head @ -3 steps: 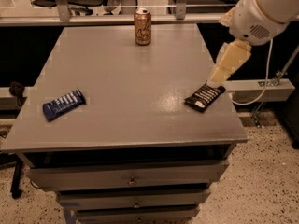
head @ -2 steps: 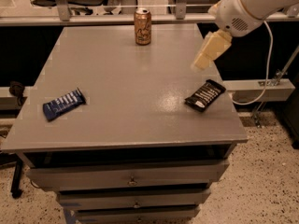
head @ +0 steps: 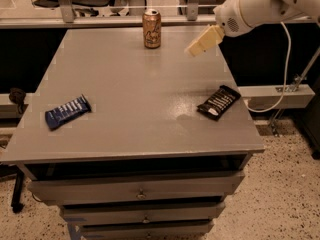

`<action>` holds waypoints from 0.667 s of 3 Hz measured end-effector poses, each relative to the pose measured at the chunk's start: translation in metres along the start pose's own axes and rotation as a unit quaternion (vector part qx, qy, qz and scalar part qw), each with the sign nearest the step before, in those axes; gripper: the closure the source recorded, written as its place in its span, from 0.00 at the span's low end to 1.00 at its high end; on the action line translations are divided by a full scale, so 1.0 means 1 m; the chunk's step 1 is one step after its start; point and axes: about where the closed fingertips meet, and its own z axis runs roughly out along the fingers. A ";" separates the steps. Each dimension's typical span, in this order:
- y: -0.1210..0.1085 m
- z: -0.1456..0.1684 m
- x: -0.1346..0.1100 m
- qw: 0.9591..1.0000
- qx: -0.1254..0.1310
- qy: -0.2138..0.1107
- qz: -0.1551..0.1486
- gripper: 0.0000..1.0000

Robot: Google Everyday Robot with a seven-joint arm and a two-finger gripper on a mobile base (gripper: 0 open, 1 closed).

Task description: Move orange can near rxbar chocolate

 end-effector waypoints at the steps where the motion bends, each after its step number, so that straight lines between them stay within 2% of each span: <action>1: 0.000 0.000 0.000 1.000 0.000 0.000 0.000 0.00; 2: -0.001 0.015 -0.006 1.000 0.002 -0.024 0.008 0.00</action>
Offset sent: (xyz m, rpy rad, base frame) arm 0.0309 0.0290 -0.0096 0.1509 -0.0656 -0.0120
